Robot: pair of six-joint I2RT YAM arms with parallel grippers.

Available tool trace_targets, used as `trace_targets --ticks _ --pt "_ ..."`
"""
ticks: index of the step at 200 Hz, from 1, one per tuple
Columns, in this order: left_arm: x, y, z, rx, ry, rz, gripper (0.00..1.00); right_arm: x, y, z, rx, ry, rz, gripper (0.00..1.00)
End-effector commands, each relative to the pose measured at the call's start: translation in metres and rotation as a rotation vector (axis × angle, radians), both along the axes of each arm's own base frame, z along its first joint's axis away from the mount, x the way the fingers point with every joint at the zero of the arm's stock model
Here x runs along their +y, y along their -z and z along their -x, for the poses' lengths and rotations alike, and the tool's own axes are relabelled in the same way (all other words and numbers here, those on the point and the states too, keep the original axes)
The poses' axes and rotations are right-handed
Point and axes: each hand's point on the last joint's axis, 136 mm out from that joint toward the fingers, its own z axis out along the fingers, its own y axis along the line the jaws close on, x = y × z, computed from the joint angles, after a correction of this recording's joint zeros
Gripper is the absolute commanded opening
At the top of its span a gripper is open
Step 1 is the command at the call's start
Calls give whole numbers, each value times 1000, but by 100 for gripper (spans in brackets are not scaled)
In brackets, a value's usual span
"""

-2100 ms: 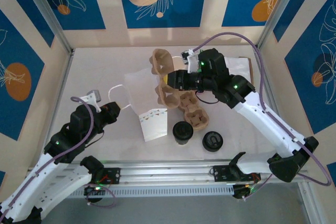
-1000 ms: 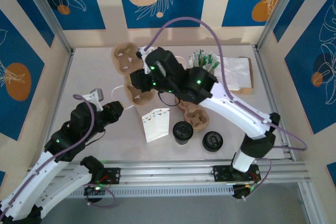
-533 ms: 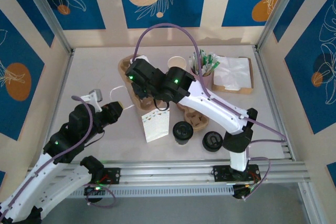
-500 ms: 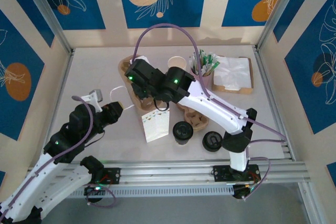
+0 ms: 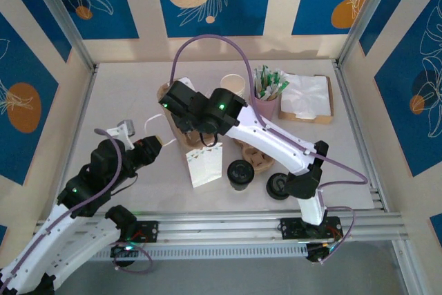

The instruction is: Pack the takeout coffee

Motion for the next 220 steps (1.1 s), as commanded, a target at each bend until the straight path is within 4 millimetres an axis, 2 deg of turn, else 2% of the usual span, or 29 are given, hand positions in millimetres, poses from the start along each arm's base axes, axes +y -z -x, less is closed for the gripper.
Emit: trace_targets --ticks 1,31,88,146,220 --pt "-5 -2 2 -5 20 25 21 6 -28 -4 -46 -6 -93 27" --pt "-4 -2 2 -5 18 26 21 6 -36 -10 -76 11 -126 27" --pt "-4 -1 2 -5 13 31 21 -2 -8 -14 -27 75 -95 27" --pt "-3 -2 2 -3 8 39 21 -7 4 -1 -2 80 -42 27" --pt "-2 0 2 10 -3 38 21 -10 23 3 45 92 -2 26"
